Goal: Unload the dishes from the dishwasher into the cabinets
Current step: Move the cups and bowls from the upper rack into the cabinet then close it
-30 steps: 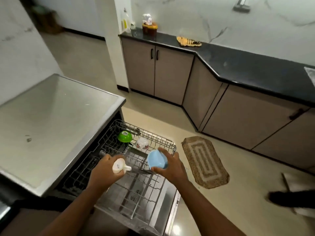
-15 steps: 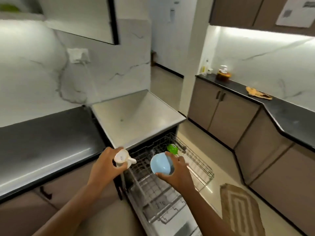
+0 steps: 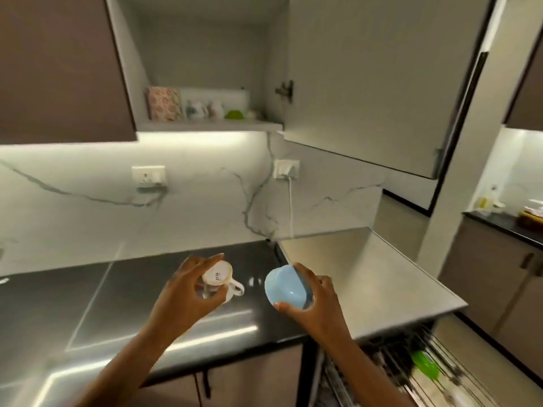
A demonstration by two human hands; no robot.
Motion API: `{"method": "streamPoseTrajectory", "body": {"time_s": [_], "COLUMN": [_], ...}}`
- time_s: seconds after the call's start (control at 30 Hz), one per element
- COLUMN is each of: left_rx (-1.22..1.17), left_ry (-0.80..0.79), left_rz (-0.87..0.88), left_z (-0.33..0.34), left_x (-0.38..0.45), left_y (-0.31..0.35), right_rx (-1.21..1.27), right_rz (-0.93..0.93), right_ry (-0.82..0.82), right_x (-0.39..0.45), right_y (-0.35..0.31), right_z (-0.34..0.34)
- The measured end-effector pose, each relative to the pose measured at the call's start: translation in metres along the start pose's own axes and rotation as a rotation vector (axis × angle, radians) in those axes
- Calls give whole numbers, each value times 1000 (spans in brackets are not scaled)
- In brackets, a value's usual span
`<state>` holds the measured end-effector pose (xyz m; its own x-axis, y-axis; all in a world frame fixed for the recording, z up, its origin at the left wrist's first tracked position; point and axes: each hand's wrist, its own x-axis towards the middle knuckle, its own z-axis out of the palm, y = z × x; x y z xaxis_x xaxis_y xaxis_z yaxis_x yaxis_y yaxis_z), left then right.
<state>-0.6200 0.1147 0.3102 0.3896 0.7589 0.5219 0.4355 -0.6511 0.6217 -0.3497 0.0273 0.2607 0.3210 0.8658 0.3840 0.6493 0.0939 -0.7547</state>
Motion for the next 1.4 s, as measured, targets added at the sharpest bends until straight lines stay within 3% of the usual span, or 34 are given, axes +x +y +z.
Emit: {"method": "streamPoseTrajectory", "body": {"time_s": [0.23,0.57,0.8,1.1,1.4], "left_rx": [65,98,159,240,280], "left_ry": [201,309,382,389,350], "left_rz": [130,267,287,131,-36], "left_z": [-122,-190,-199,-170,-132], "left_x": [113,263,360,462,517], "left_y": [-43,-31,-30,-38,-64], "right_rx": [-10,-108,-139,-259,-366], "right_rz": [-146,-318,-395,-312,-228], "right_ry": [109,255,306,172,48], "right_x": [131,283,397,520,583], "right_y": [-101,-204,-227,-212,-190], "right_z": [64,42,21,18,27]}}
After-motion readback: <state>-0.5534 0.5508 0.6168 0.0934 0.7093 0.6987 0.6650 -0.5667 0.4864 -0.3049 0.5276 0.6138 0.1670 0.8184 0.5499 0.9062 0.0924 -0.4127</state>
